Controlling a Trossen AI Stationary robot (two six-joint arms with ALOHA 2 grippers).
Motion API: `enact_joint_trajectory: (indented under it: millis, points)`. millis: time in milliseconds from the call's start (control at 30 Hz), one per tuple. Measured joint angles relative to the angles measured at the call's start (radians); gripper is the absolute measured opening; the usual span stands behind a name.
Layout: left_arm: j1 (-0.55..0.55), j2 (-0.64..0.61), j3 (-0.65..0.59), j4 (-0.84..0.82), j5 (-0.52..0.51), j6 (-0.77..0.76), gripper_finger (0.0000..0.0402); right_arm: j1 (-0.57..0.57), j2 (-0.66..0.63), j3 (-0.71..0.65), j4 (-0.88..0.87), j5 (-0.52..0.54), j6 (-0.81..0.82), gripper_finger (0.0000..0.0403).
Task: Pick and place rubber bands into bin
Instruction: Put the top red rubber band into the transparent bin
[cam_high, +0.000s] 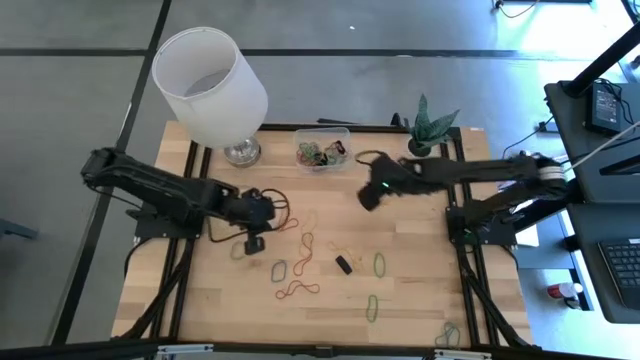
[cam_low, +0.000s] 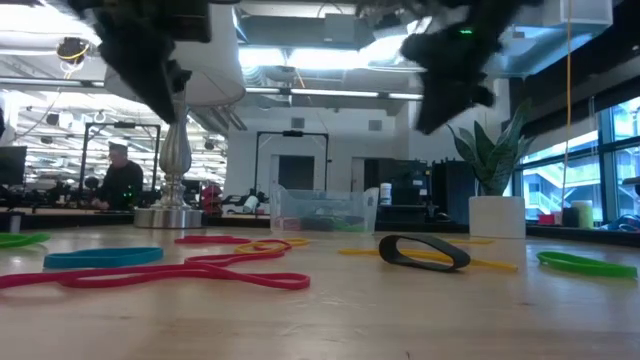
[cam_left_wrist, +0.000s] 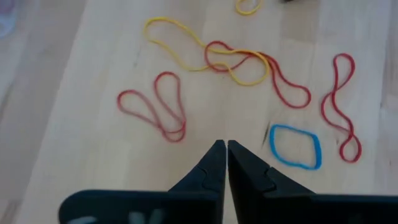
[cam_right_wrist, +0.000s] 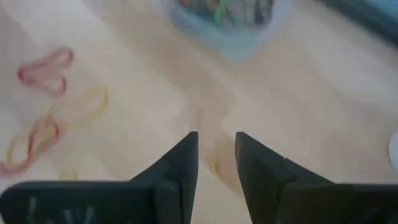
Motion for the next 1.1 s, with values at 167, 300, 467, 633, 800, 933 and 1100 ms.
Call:
enact_joint_trajectory:
  millis: [167,300,467,633,800,933,1100]
  points:
    - [0.036,0.143,0.089,-0.003,0.001,-0.001,0.0053,0.096,-0.192,-0.186,0.003,0.000,0.103,0.0109]
    - [0.087,0.242,0.119,-0.003,0.006,-0.056,0.0100,0.137,-0.296,-0.304,0.002,0.015,0.165,0.0109]
    - [0.145,0.354,0.121,-0.007,0.002,-0.183,0.0158,0.153,-0.376,-0.409,0.026,0.015,0.168,0.0109]
    - [0.169,0.444,0.121,-0.005,-0.027,-0.294,0.0186,0.167,-0.417,-0.453,0.043,0.009,0.135,0.0109]
    - [0.178,0.505,0.121,-0.010,-0.030,-0.404,0.0187,0.180,-0.433,-0.460,0.044,0.007,0.096,0.0110]
    - [0.177,0.551,0.123,-0.009,-0.029,-0.424,0.0177,0.180,-0.436,-0.460,0.046,0.006,0.055,0.0110]
    - [0.165,0.592,0.128,-0.012,0.000,-0.438,0.0134,0.180,-0.438,-0.461,0.045,0.006,0.026,0.0110]
